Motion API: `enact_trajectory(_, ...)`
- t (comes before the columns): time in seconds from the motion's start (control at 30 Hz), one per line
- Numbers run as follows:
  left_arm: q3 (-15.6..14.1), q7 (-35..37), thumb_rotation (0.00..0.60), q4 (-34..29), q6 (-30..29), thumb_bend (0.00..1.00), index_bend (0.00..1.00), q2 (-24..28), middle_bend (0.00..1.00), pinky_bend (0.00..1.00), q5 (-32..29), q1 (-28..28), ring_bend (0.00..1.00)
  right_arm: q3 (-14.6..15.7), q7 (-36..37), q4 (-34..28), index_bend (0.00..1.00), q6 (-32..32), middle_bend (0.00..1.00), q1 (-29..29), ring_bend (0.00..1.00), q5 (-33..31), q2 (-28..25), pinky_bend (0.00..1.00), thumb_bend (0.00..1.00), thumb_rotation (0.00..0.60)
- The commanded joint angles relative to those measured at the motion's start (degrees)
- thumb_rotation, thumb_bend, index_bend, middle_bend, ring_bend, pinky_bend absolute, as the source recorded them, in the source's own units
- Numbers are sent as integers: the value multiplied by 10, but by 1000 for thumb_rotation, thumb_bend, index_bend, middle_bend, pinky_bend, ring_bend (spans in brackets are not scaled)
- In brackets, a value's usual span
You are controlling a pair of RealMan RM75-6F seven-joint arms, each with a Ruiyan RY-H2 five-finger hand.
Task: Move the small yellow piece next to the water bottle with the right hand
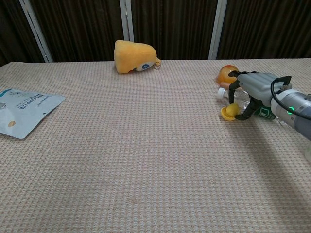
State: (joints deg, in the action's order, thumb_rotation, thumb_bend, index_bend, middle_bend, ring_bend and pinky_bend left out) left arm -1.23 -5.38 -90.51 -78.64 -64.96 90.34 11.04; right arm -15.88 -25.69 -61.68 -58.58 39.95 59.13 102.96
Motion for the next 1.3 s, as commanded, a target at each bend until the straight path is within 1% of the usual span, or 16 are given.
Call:
enact_trajectory(0.03,0,0,600,-1,1,0,0,0,0,162,0,1,0,-1,-1,0,492,1,0,2,0,-1,2,0,210,600)
enact_trajectory(0.5,0,2,600,-2,4,0,0,1,0,163,-2,2,0,-4,-9,10,491,5,0,10,0,-5,10,0,210,600)
enact_trajectory(0.73,0,2,600,-2,5,0,0,2,0,162,-3,2,0,-3,-7,21,450,12,0,11,0,-8,12,0,210,600)
enact_trajectory(1.03,0,1,600,-3,6,0,0,2,0,163,-5,3,0,3,1,18,415,19,0,10,0,-1,2,0,208,600)
enact_trajectory(1.13,0,1,600,-4,6,0,0,2,0,163,-5,3,0,3,2,12,397,17,0,10,0,3,-4,0,204,600)
enact_trajectory(1.3,0,1,600,-4,6,0,0,3,0,163,-4,4,0,3,-3,-2,393,14,0,9,0,7,-18,0,192,600)
